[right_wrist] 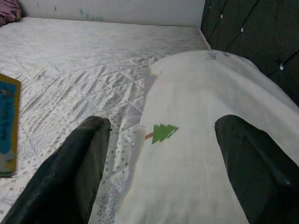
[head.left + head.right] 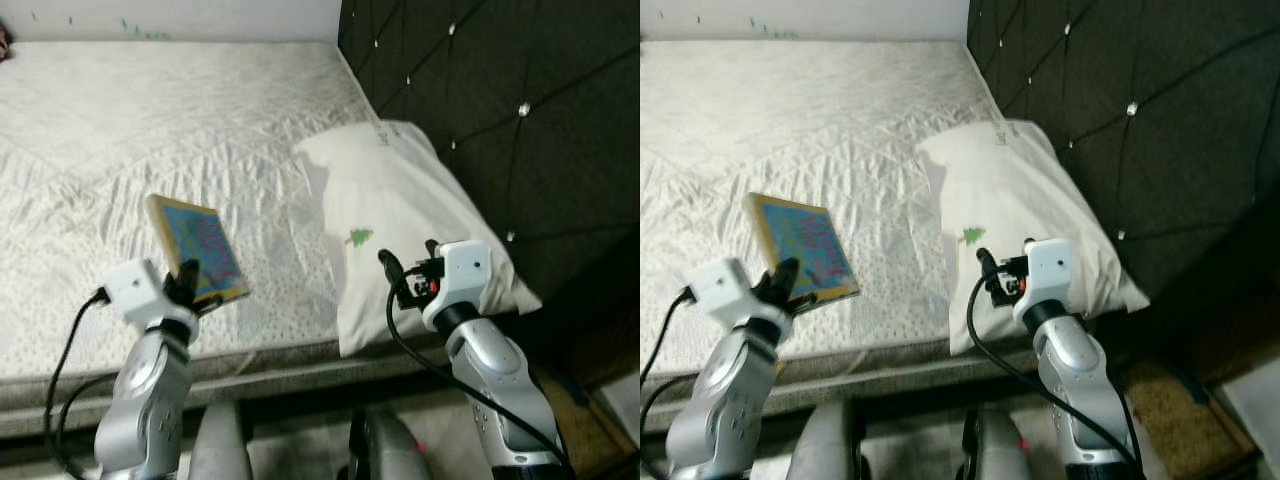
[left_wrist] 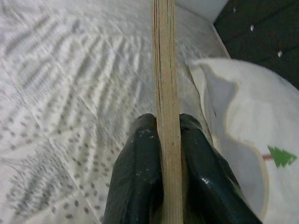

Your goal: Clean up the room

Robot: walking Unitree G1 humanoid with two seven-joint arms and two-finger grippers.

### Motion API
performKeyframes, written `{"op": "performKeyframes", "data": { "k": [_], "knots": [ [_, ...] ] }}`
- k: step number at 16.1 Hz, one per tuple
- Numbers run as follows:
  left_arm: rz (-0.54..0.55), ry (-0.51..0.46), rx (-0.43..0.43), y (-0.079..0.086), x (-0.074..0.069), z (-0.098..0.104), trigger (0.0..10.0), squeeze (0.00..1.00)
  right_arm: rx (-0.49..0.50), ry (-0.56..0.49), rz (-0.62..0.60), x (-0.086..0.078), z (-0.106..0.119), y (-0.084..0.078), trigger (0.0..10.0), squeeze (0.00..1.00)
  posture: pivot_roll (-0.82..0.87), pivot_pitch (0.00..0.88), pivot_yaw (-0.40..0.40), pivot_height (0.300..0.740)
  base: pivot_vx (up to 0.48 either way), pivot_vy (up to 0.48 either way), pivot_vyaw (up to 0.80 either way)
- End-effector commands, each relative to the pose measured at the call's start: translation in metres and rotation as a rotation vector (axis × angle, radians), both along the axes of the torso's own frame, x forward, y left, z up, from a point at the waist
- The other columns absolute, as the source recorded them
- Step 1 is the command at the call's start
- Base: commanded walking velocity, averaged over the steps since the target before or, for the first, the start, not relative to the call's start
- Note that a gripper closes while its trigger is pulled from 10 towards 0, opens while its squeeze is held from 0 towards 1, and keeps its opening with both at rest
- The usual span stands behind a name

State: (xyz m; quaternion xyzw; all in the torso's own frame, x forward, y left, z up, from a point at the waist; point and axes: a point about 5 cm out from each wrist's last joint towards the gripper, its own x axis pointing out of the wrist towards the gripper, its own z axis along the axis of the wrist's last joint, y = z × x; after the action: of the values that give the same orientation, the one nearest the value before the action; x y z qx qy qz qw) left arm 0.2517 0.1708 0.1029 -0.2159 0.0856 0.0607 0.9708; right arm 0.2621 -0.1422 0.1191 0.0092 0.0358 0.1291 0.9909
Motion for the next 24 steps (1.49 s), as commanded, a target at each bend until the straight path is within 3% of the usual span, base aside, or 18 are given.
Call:
{"op": "performKeyframes", "data": {
  "k": [1, 2, 9, 12, 14, 15, 17, 19, 22, 24],
  "knots": [
    [-0.003, -0.004, -0.02, -0.003, 0.003, 0.002, 10.0, 0.0, -0.006, 0.009, -0.012, -0.002, 0.0, -0.003, 10.0, 0.0, -0.05, 0.08, -0.065, 0.591, 0.0, 0.0, 0.0],
    [0.029, -0.049, -0.008, 0.0, 0.007, 0.009, 10.0, 0.0, -0.006, 0.006, -0.014, -0.003, 0.0, -0.003, 10.0, 0.0, -0.05, 0.081, -0.063, 0.581, 0.0, 0.0, 0.0],
    [0.042, -0.03, -0.05, 0.001, 0.009, 0.007, 10.0, 0.0, -0.017, 0.013, -0.015, -0.002, 0.0, -0.005, 10.0, 0.0, -0.04, 0.082, -0.074, 0.581, 0.0, 0.0, 0.0],
    [0.044, -0.031, -0.064, 0.004, 0.02, 0.008, 10.0, 0.0, -0.012, 0.026, -0.002, -0.01, 0.003, -0.008, 10.0, 0.0, -0.05, 0.104, -0.083, 0.581, 0.0, 0.0, 0.0],
    [0.053, -0.056, -0.076, 0.008, 0.029, 0.013, 10.0, 0.0, -0.226, -0.075, 0.007, -0.018, 0.009, -0.018, 10.0, 0.0, -0.07, 0.121, -0.083, 0.581, 0.0, 0.0, 0.0],
    [0.052, -0.067, -0.078, 0.009, 0.032, 0.015, 10.0, 0.0, -0.258, -0.093, -0.023, -0.016, 0.007, -0.022, 10.0, 0.0, -0.07, 0.123, -0.082, 0.581, 0.0, 0.0, 0.0],
    [0.055, -0.082, -0.078, 0.01, 0.037, 0.016, 10.0, 0.0, -0.249, -0.018, 0.015, -0.016, -0.007, -0.015, 10.0, 0.0, -0.06, 0.123, -0.085, 0.581, 0.0, 0.0, 0.0],
    [0.047, -0.112, -0.1, 0.009, 0.037, 0.018, 10.0, 0.0, -0.253, 0.054, 0.086, -0.028, -0.022, -0.011, 10.0, 0.0, -0.07, 0.117, -0.092, 0.581, 0.0, 0.0, 0.0],
    [0.013, -0.126, -0.162, 0.003, 0.04, 0.017, 10.0, 0.0, -0.225, 0.092, 0.124, -0.041, -0.025, -0.012, 10.0, 0.0, -0.09, 0.148, -0.103, 0.581, 0.0, 0.0, 0.0],
    [-0.013, -0.123, -0.224, -0.002, 0.051, 0.015, 10.0, 0.0, -0.216, 0.084, 0.118, -0.049, -0.018, -0.015, 10.0, 0.0, -0.11, 0.185, -0.109, 0.581, 0.0, 0.0, 0.0]
  ]
}}
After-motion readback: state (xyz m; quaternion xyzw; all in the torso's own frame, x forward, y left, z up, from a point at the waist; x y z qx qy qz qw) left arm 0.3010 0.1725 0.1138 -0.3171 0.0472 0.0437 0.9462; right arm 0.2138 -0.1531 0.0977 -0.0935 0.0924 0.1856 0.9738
